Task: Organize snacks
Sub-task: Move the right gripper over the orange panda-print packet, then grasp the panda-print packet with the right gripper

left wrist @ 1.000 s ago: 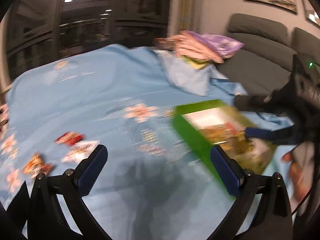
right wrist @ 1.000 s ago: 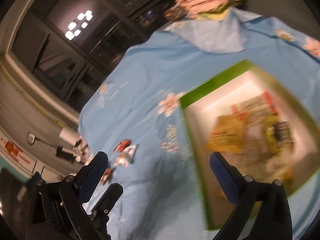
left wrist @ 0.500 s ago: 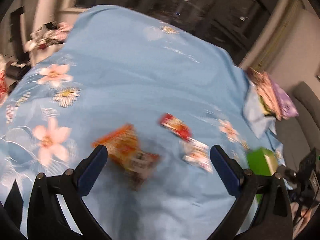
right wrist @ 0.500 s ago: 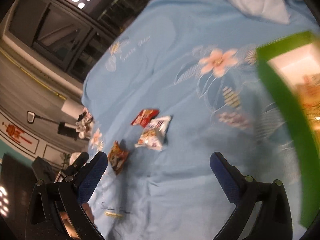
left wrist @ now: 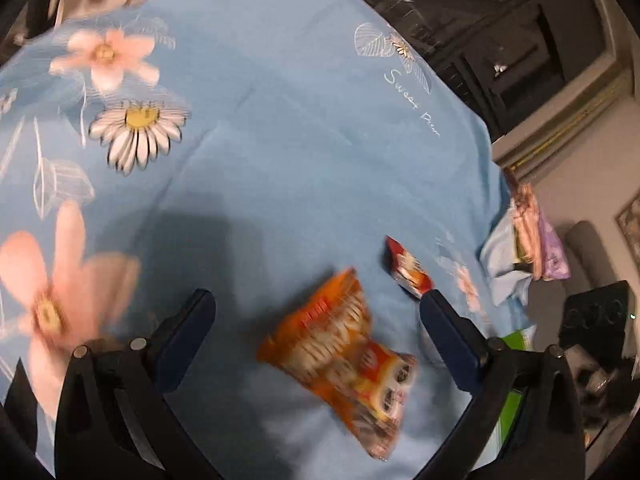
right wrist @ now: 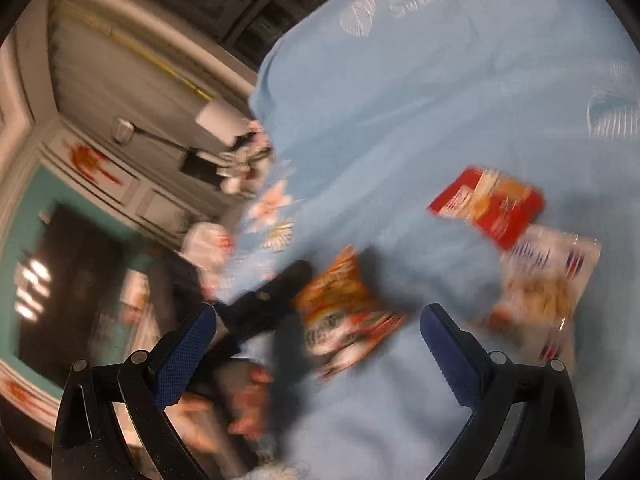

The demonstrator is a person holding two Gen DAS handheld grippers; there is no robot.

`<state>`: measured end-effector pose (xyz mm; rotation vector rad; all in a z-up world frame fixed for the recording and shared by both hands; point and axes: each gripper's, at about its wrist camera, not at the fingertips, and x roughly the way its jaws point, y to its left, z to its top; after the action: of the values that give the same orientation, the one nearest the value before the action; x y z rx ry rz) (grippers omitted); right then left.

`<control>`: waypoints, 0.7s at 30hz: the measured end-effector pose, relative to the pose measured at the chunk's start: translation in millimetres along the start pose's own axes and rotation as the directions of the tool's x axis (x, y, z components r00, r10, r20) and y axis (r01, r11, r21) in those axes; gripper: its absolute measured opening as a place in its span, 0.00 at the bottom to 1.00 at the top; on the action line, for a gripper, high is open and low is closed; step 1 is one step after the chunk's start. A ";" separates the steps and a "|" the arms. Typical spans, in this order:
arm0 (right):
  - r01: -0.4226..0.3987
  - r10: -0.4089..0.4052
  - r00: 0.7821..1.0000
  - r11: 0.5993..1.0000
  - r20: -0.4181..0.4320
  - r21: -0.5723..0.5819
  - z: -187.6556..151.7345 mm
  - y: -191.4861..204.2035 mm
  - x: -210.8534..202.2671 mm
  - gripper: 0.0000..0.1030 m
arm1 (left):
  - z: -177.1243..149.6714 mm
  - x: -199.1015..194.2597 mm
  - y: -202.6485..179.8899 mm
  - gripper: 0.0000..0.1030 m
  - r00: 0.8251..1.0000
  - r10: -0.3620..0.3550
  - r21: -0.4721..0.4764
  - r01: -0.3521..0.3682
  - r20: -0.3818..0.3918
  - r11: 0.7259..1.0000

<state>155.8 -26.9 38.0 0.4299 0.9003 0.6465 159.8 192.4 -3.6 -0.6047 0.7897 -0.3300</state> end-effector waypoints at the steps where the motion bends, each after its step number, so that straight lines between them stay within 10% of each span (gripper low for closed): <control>1: 0.029 -0.028 0.999 0.999 0.033 -0.032 -5.0 0.1 1.6 0.99 | -1.6 0.5 -2.1 0.98 0.999 0.029 0.046 -0.030 0.017 0.998; 6: 0.161 -0.150 0.985 0.975 0.081 -0.152 -19.1 2.3 0.6 0.99 | -7.0 3.0 -4.5 0.99 0.999 0.044 0.081 -0.046 0.031 0.996; 14: 0.134 -0.154 0.988 0.930 -0.031 -0.343 -41.0 34.1 39.3 0.99 | -6.1 -0.2 4.9 0.98 0.999 0.006 0.059 -0.008 0.039 0.998; 21: 0.168 -0.211 0.975 0.902 -0.068 -0.398 -51.6 40.0 59.0 0.87 | -1.1 0.0 15.9 0.63 1.000 -0.027 0.008 0.027 0.006 1.000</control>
<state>126.7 46.2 -1.2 -0.0538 0.8782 0.6553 160.0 204.4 -14.0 -0.6092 0.7750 -0.3554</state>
